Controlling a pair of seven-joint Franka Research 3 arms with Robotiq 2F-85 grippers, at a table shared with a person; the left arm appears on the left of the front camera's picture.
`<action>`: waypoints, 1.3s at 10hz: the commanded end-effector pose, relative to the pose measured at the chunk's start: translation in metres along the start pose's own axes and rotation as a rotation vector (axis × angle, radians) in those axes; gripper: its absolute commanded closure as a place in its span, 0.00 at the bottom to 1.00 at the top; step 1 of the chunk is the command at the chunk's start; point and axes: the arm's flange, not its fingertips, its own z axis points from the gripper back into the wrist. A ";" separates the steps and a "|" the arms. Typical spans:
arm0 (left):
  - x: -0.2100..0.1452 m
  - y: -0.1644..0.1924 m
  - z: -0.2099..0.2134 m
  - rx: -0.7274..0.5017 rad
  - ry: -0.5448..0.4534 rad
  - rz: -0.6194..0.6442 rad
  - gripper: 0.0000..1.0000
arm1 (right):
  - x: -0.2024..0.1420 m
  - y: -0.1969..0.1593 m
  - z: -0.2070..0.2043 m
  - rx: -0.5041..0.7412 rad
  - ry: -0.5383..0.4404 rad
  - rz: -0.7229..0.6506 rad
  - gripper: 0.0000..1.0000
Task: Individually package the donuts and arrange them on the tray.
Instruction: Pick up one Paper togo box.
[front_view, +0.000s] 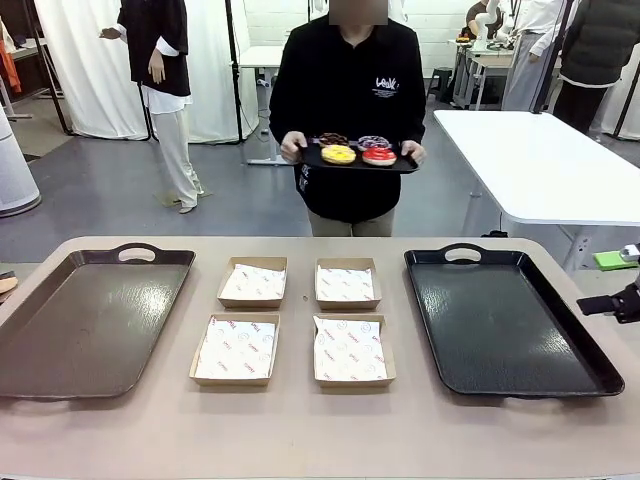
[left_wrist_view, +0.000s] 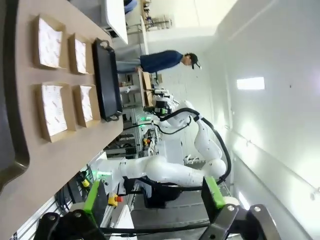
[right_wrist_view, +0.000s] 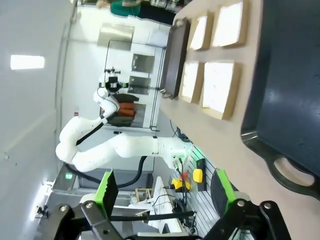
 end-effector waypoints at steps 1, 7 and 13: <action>0.002 0.001 0.007 0.044 -0.017 0.014 0.00 | 0.000 -0.001 0.015 0.002 -0.034 0.018 0.00; -0.002 0.016 0.019 0.120 -0.042 0.052 0.00 | -0.007 -0.001 0.028 -0.010 -0.060 -0.006 0.00; -0.002 0.016 0.019 0.120 -0.042 0.052 0.00 | -0.007 -0.001 0.028 -0.010 -0.060 -0.006 0.00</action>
